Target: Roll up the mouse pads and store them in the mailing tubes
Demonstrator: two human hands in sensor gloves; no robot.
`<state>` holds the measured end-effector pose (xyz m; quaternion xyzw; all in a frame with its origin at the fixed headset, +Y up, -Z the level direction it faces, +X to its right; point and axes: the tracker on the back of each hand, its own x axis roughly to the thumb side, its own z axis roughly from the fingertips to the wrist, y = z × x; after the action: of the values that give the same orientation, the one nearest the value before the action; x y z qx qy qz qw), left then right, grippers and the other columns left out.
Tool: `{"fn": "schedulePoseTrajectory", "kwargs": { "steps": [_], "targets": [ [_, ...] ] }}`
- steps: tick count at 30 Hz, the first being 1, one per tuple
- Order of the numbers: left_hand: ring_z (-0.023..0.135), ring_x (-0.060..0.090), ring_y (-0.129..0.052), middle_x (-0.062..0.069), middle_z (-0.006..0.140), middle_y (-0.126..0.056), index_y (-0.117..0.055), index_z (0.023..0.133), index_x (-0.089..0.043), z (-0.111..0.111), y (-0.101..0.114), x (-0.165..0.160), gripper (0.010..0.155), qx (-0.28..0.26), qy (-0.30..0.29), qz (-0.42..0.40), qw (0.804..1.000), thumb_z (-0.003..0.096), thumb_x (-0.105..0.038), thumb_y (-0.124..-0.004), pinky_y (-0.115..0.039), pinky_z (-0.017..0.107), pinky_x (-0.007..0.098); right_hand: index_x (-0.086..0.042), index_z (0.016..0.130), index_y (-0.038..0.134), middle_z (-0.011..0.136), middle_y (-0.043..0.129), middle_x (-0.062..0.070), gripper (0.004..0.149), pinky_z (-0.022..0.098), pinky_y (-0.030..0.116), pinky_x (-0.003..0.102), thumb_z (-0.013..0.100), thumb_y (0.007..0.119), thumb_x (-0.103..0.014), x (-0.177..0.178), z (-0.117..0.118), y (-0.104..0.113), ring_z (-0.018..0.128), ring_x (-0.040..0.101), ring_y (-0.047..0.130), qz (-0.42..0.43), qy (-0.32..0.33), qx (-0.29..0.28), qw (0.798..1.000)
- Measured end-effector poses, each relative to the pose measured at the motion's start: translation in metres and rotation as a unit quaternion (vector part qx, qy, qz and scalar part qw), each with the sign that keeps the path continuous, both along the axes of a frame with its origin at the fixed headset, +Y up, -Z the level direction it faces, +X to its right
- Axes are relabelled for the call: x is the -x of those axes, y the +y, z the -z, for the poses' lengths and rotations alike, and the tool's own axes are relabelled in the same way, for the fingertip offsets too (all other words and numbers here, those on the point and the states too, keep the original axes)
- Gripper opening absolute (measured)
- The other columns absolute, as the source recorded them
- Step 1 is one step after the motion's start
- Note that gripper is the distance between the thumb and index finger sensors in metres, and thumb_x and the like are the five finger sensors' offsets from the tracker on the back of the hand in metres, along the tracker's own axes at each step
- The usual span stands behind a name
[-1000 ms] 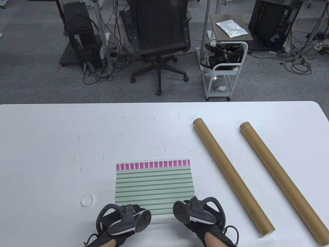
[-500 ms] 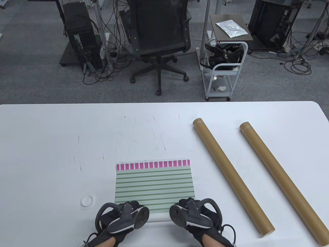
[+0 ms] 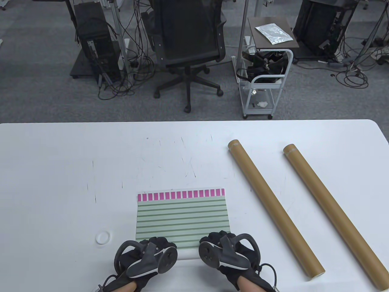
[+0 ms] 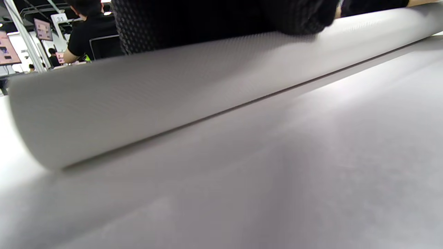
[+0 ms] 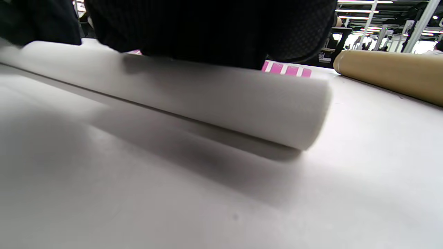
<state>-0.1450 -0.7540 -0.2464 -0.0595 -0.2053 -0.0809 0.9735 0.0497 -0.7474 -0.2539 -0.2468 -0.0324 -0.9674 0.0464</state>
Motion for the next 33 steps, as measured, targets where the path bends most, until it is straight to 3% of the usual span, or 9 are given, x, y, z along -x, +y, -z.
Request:
{"fn": "schedulePoseTrajectory", "kwargs": {
  "steps": [3, 11, 20, 25, 29, 33],
  "targets": [
    [0.076, 0.011, -0.092, -0.013, 0.088, -0.083, -0.072, 0.087, -0.041, 0.001, 0.000, 0.001, 0.044, 0.007, -0.001, -0.004, 1.000, 0.0427, -0.042, -0.070, -0.084, 0.061, 0.029, -0.030, 0.092, 0.070, 0.089, 0.080, -0.002, 0.049, 0.056, 0.079, 0.042, 0.044, 0.075, -0.038, 0.001, 0.000, -0.004, 0.072, 0.023, 0.086, -0.023, -0.002, -0.011, 1.000],
    [0.075, 0.008, -0.096, -0.015, 0.087, -0.086, -0.070, 0.088, -0.044, 0.002, 0.000, -0.001, 0.051, -0.005, -0.006, 0.040, 0.999, 0.0378, -0.051, -0.073, -0.086, 0.056, 0.023, -0.029, 0.095, 0.067, 0.093, 0.078, -0.001, 0.049, 0.060, 0.074, 0.044, 0.046, 0.069, -0.038, -0.003, 0.002, -0.008, 0.075, 0.025, 0.084, -0.019, -0.015, 0.010, 1.000],
    [0.069, 0.010, -0.100, -0.013, 0.083, -0.091, -0.075, 0.086, -0.041, -0.011, 0.002, -0.001, 0.050, 0.038, -0.033, 0.025, 0.998, 0.0369, -0.049, -0.074, -0.088, 0.051, 0.023, -0.028, 0.092, 0.072, 0.088, 0.083, 0.000, 0.049, 0.059, 0.076, 0.043, 0.044, 0.071, -0.038, -0.007, -0.001, -0.005, 0.071, 0.024, 0.086, 0.007, 0.001, 0.091, 0.996],
    [0.074, 0.012, -0.097, -0.012, 0.087, -0.087, -0.073, 0.088, -0.041, -0.011, 0.001, -0.001, 0.050, 0.035, -0.033, 0.024, 0.999, 0.0382, -0.047, -0.073, -0.087, 0.054, 0.026, -0.027, 0.092, 0.073, 0.088, 0.083, 0.001, 0.048, 0.058, 0.076, 0.043, 0.044, 0.069, -0.037, -0.006, 0.000, -0.006, 0.070, 0.024, 0.087, 0.005, -0.002, 0.087, 0.996],
    [0.070, 0.010, -0.095, -0.015, 0.080, -0.089, -0.076, 0.082, -0.042, -0.020, 0.008, -0.003, 0.046, -0.054, -0.060, 0.071, 0.994, 0.0368, -0.048, -0.077, -0.086, 0.055, 0.025, -0.027, 0.092, 0.074, 0.086, 0.084, 0.002, 0.048, 0.056, 0.078, 0.042, 0.045, 0.068, -0.037, -0.007, 0.000, -0.007, 0.068, 0.025, 0.088, 0.014, -0.003, 0.088, 0.996],
    [0.069, 0.012, -0.097, -0.012, 0.080, -0.090, -0.077, 0.083, -0.038, -0.014, 0.005, -0.001, 0.047, -0.013, -0.032, 0.048, 0.998, 0.0373, -0.046, -0.077, -0.087, 0.053, 0.026, -0.027, 0.094, 0.071, 0.088, 0.081, 0.002, 0.049, 0.057, 0.076, 0.042, 0.046, 0.064, -0.036, -0.006, 0.000, -0.010, 0.070, 0.025, 0.087, 0.005, -0.002, 0.083, 0.997]
  ]
}}
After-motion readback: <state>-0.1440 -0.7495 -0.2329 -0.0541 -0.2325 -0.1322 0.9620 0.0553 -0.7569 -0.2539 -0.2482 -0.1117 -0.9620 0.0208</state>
